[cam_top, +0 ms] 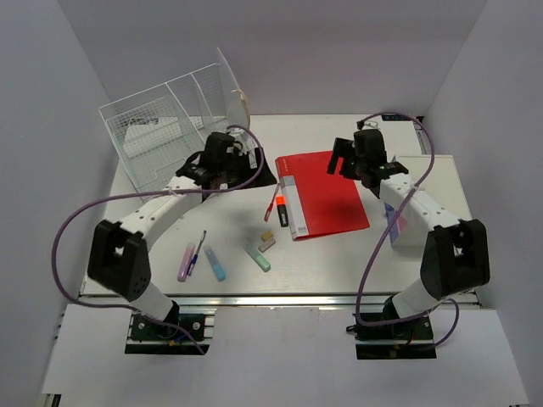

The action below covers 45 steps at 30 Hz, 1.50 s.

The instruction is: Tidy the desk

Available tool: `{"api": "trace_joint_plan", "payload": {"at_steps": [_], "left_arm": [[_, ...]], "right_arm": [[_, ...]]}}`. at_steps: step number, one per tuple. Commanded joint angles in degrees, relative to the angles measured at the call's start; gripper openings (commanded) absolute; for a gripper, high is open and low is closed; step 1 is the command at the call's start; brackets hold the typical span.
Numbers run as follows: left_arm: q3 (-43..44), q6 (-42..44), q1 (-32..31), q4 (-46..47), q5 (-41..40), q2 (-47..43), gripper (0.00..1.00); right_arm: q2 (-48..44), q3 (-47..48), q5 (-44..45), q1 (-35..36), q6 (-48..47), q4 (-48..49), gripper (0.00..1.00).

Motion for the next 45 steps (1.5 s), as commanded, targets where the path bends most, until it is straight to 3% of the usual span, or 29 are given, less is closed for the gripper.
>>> {"api": "trace_joint_plan", "payload": {"at_steps": [1,10,18,37,45], "left_arm": [[4.74,-1.88,-2.06,3.09,2.09,6.4,0.98],[17.03,-3.9,-3.65,5.82,5.17,23.74,0.98],[26.81,-7.49,-5.32,-0.07,-2.11,35.0,0.98],[29.27,-10.67,-7.6,-0.78,-8.19,42.65,0.98],[32.18,-11.81,-7.87,-5.61,-11.52,46.17,0.98]], "right_arm": [[1.89,0.71,-4.26,-2.25,0.17,-5.88,0.89],[18.84,13.19,4.96,-3.39,-5.19,-12.56,0.89],[25.18,17.68,4.1,-6.91,-4.23,-11.08,0.89],[32.04,19.88,-1.36,-8.49,-2.82,-10.02,0.89],[33.97,20.05,-4.08,-9.37,-2.47,-11.24,0.88]]}}
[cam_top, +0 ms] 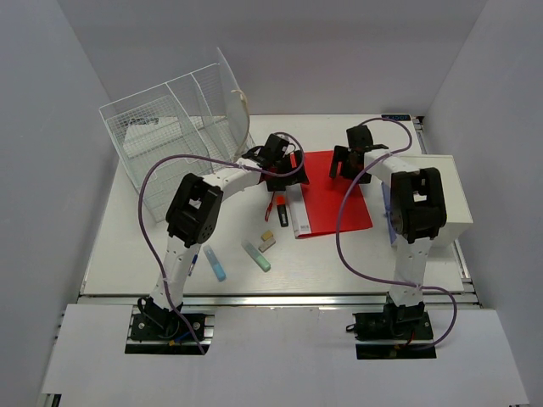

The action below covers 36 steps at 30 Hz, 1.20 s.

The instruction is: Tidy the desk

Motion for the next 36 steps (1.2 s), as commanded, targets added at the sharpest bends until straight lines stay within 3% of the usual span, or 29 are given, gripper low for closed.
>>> {"api": "trace_joint_plan", "payload": {"at_steps": [1,5,8,13,15,20,23,29,36], "left_arm": [[-0.02,-0.88,-0.26,-3.74,-3.02,1.61,0.98],[-1.25,-1.32,-0.52,-0.49,-0.05,1.78,0.98],[-2.74,-2.46,-0.61,5.57,6.45,1.78,0.98],[-6.33,-3.87,-0.96,17.41,14.97,0.2,0.98],[-7.31,-4.13,-1.14,18.6,13.78,-1.55,0.98],[-5.91,-1.5,-1.31,7.97,0.7,-3.84,0.98],[-6.78,-1.5,-1.31,5.06,-2.31,-4.46,0.98],[-7.67,-1.67,-1.31,4.97,-0.3,-3.67,0.98],[-6.62,-1.32,-1.23,5.06,-0.12,-3.06,0.98]], "right_arm": [[1.58,0.91,-2.8,-0.67,0.79,-0.19,0.88],[2.2,-0.85,-9.46,-1.29,0.0,0.16,0.85],[2.2,-3.04,-16.14,-1.29,-0.53,1.74,0.83],[2.99,-3.05,-15.38,-1.2,-1.58,0.09,0.82],[4.05,0.19,-11.96,-1.2,-1.94,-3.6,0.81],[2.03,3.71,-4.75,-1.11,-3.95,-5.9,0.86],[2.81,8.89,0.43,-1.37,-4.05,-7.48,0.89],[10.18,22.16,2.74,-3.48,-5.89,-11.17,0.89],[12.66,25.25,1.68,-5.42,-11.16,-9.51,0.89]]}}
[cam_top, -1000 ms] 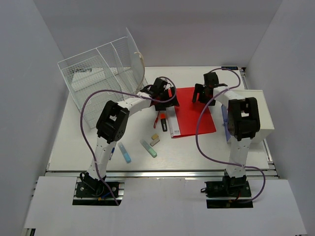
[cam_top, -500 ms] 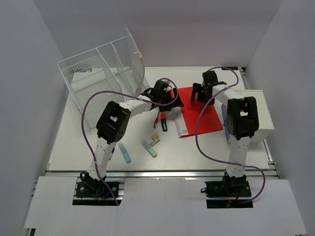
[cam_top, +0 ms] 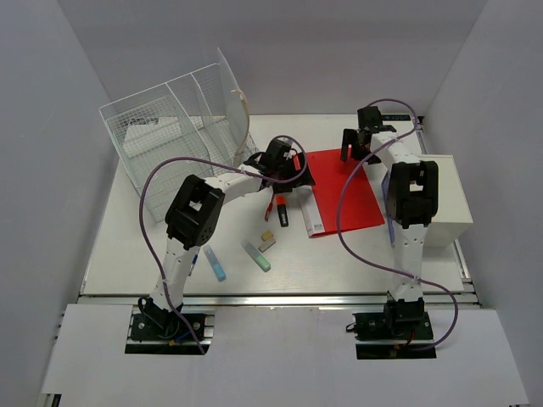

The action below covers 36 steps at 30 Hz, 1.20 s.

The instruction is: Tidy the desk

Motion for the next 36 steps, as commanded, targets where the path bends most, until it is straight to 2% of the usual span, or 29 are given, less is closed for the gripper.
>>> {"api": "trace_joint_plan", "payload": {"at_steps": [1,6,9,13,16,23,31,36], "left_arm": [[-0.41,1.24,0.0,-4.95,-1.65,-1.33,0.98],[1.0,1.24,0.0,-6.18,-2.27,-0.45,0.98],[1.0,1.24,0.17,-6.1,-2.01,-0.45,0.98],[0.91,0.62,0.44,-5.83,-1.04,0.08,0.98],[0.65,0.18,0.44,-5.22,-0.43,-0.01,0.98],[-0.75,-2.18,0.44,-0.48,5.28,-0.09,0.98],[-9.79,-7.89,0.44,21.49,20.12,-5.02,0.97],[-15.34,-10.89,0.44,31.15,22.52,-8.18,0.95]], "right_arm": [[0.75,2.61,0.07,-0.98,-3.36,-0.81,0.89],[2.95,3.93,-3.62,-1.6,-2.23,-4.84,0.89],[3.04,1.83,-9.06,-1.69,-0.38,-7.39,0.89],[0.49,-5.9,-23.45,-1.69,1.03,-5.82,0.89],[-2.14,-12.04,-26.12,-1.51,1.82,-3.1,0.89],[-4.87,-15.32,-25.87,-1.51,4.45,-2.39,0.88],[-3.82,-14.71,-23.94,-1.6,6.83,-5.2,0.88],[-3.21,-13.39,-20.07,-1.6,7.53,-7.04,0.87]]}}
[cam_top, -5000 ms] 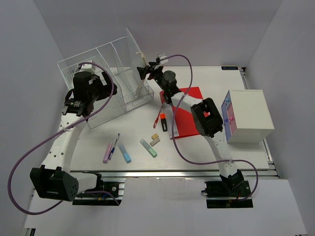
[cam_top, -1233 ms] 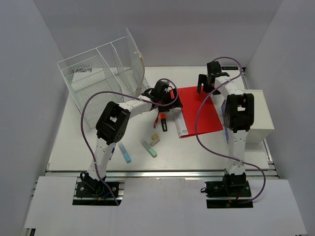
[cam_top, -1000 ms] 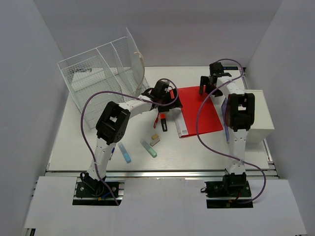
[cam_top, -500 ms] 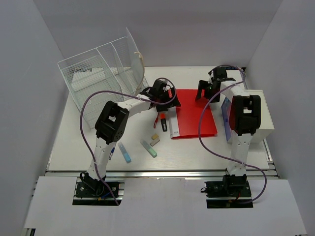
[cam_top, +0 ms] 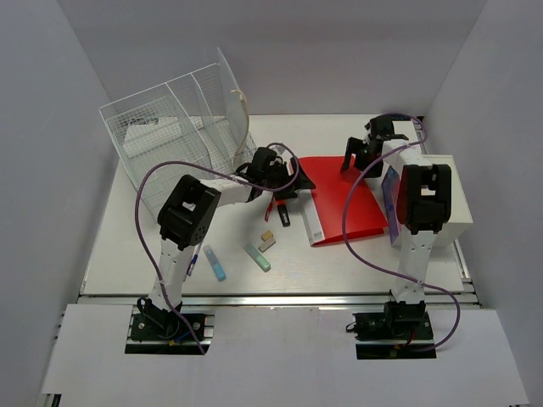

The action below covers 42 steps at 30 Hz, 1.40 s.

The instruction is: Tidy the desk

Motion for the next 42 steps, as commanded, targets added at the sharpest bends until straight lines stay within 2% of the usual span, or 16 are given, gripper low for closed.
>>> {"api": "trace_joint_plan", "payload": {"at_steps": [1,8,12,16,17,23,30,33,35,36,37,39,40,41,42], "left_arm": [[-3.06,-3.59,-1.99,11.78,6.98,-6.52,0.95],[-6.76,-6.4,-1.9,20.04,7.33,-7.32,0.95],[-8.51,-10.0,-1.47,28.89,8.29,-6.71,0.95],[-8.77,-10.62,-0.85,28.74,6.63,-6.88,0.95],[-9.74,-11.06,-0.67,33.27,6.71,-7.05,0.95],[-9.75,-11.59,-0.76,36.2,6.09,-7.15,0.94],[-9.74,-16.51,-0.85,45.97,9.61,-4.24,0.85],[-8.96,-14.07,-1.02,42.74,9.17,-4.59,0.79],[-6.77,-11.25,-1.9,35.46,8.3,-4.59,0.78],[-5.8,-7.24,-2.34,32.56,7.77,-4.42,0.78],[-4.92,-5.28,-2.95,25.83,6.64,-4.5,0.77],[-3.77,-2.29,-3.13,21.38,4.52,-4.94,0.74],[-4.03,-1.75,-3.13,19.45,3.82,-5.29,0.72],[-4.12,-0.62,-3.13,17.87,2.85,-6.25,0.64],[-4.21,0.09,-3.13,16.89,1.63,-6.79,0.61]], "right_arm": [[3.05,-0.93,-2.91,1.9,3.62,-8.99,0.87],[2.87,-2.86,-3.61,1.9,4.67,-8.55,0.87],[1.56,-4.35,-3.43,1.99,4.85,-8.55,0.86],[0.24,-6.73,-3.0,1.9,5.38,-7.76,0.86],[0.15,-7.17,-2.91,1.9,5.47,-7.76,0.86],[-1.52,-8.66,-4.13,1.9,7.31,-6.1,0.86],[-2.58,-10.86,-4.4,1.9,8.72,-4.69,0.86],[-2.93,-11.13,-4.05,1.9,9.16,-4.25,0.86],[-3.1,-11.13,-4.22,1.9,9.33,-4.16,0.86],[-3.19,-11.39,-4.31,1.99,9.51,-3.98,0.86],[-3.37,-11.56,-4.31,1.99,9.6,-3.72,0.86],[-3.72,-12.09,-4.05,1.9,9.68,-3.54,0.86],[-3.81,-12.27,-4.05,1.99,9.69,-3.45,0.86],[-4.07,-12.44,-3.88,1.9,9.86,-3.28,0.86],[-4.25,-12.62,-3.7,1.9,9.86,-3.19,0.86]]}}
